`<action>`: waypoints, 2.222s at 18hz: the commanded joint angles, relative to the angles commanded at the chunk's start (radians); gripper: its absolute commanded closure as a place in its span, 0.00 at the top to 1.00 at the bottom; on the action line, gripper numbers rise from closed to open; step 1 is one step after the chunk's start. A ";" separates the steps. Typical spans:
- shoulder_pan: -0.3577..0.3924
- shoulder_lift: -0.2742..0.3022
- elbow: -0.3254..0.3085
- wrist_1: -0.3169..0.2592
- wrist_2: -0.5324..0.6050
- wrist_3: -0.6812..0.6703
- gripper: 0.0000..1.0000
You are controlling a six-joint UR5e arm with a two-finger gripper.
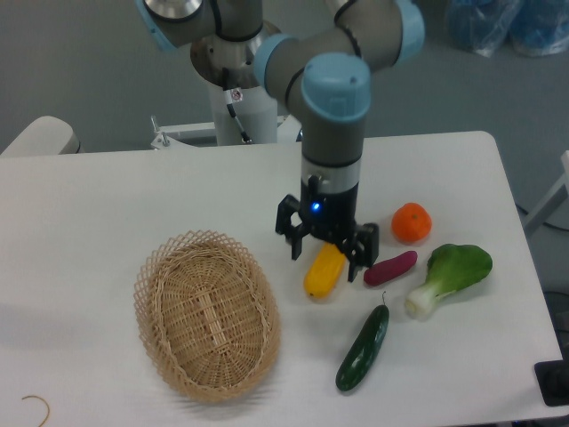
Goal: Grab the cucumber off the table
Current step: 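Move the open gripper down and across toward the green cucumber, then lower the gripper around the cucumber and close the fingers on it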
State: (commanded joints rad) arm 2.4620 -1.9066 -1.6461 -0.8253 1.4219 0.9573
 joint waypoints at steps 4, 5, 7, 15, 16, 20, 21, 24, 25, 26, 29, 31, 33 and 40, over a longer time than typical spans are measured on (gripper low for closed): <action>-0.035 -0.115 0.104 0.000 0.115 -0.005 1.00; -0.035 -0.144 0.129 0.000 0.127 -0.006 1.00; -0.035 -0.205 0.184 0.002 0.127 -0.015 1.00; 0.014 -0.312 0.247 0.011 0.129 0.086 1.00; 0.020 -0.313 0.243 0.009 0.132 0.098 1.00; 0.035 -0.316 0.218 0.008 0.182 0.101 1.00; 0.035 -0.319 0.218 0.009 0.187 0.097 1.00; 0.034 -0.328 0.203 0.009 0.190 0.094 1.00; 0.034 -0.331 0.204 0.009 0.190 0.097 1.00; 0.034 -0.338 0.206 0.011 0.189 0.095 1.00; 0.031 -0.347 0.193 0.011 0.192 0.092 1.00; 0.031 -0.353 0.193 0.011 0.192 0.086 1.00; 0.028 -0.358 0.193 0.011 0.192 0.084 1.00; 0.023 -0.371 0.204 0.012 0.213 0.075 0.83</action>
State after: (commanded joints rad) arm 2.4850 -2.2780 -1.4420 -0.8130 1.6352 1.0324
